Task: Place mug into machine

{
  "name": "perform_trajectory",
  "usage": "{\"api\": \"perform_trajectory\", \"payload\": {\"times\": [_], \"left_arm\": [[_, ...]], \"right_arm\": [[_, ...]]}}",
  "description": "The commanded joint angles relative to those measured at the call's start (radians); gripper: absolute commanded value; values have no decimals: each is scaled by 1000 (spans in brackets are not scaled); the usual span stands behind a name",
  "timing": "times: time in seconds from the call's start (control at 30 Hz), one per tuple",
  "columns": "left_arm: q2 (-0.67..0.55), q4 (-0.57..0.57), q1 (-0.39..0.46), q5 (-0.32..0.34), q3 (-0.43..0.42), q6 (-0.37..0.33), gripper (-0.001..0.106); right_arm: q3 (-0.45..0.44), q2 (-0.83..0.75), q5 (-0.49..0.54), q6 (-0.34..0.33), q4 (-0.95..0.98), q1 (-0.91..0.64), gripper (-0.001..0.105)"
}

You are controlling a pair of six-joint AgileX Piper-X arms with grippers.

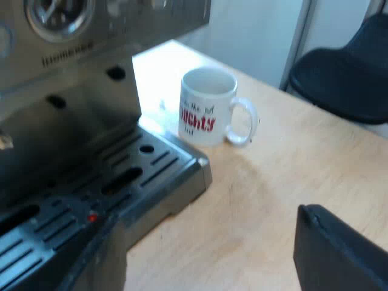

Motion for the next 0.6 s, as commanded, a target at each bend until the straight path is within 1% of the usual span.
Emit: {"api": "perform_trajectory", "payload": {"times": [0.03,0.27,0.43,0.6], "left_arm": [[25,-18,-7,6,-6,-13,61],[57,-18,-7,6,-6,-1,61],[74,-18,-7,6,-6,0,61],[83,-18,-7,6,-6,0,61]], "right_arm": [[19,18,-10,3,-39,-2,62],[117,26,-12,10,-153,-2,62],[202,26,-64,9,-264,-2,62],[286,26,-64,9,-350,-2,62]]}}
